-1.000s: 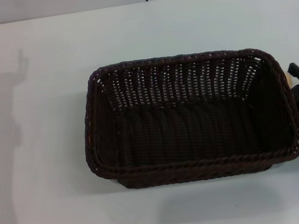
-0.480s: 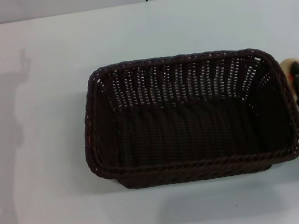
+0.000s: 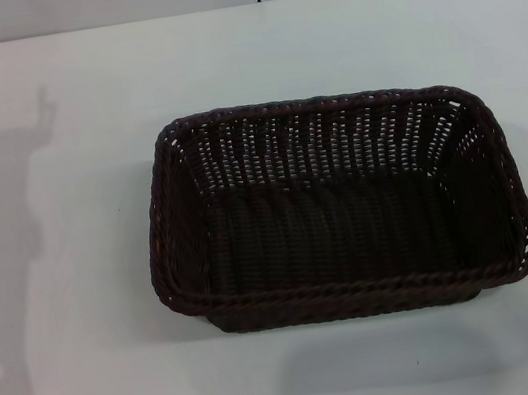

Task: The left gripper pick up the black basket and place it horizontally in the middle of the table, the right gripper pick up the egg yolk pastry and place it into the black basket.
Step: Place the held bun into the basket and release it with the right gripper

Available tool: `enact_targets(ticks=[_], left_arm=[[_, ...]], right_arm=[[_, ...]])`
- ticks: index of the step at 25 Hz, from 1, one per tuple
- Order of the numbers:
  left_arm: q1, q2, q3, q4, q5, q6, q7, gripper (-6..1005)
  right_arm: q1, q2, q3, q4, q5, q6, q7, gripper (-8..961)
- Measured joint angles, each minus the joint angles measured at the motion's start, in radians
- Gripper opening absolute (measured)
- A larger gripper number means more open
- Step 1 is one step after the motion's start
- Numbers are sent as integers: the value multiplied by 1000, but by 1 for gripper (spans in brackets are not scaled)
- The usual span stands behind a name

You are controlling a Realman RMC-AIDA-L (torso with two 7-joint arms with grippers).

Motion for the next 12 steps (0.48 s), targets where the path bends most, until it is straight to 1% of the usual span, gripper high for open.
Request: enact_targets(ticks=[3, 6, 7, 8, 12], left_arm=[[2, 0, 4, 0, 0, 8, 0, 787], [5, -1, 8, 0, 0, 10, 0, 787], [5, -1, 8, 0, 0, 10, 0, 787], [6, -1, 10, 0, 0, 11, 0, 787], [9, -1, 10, 0, 0, 18, 0, 787]], right_arm=[[14, 0, -6, 23, -94, -34, -3, 97], [46, 0, -11, 34, -159, -16, 3, 73], [46, 0, -11, 34, -159, -16, 3, 65], [65, 1, -20, 39, -197, 1, 8, 57], [71, 1, -22, 54, -213, 14, 21, 103]])
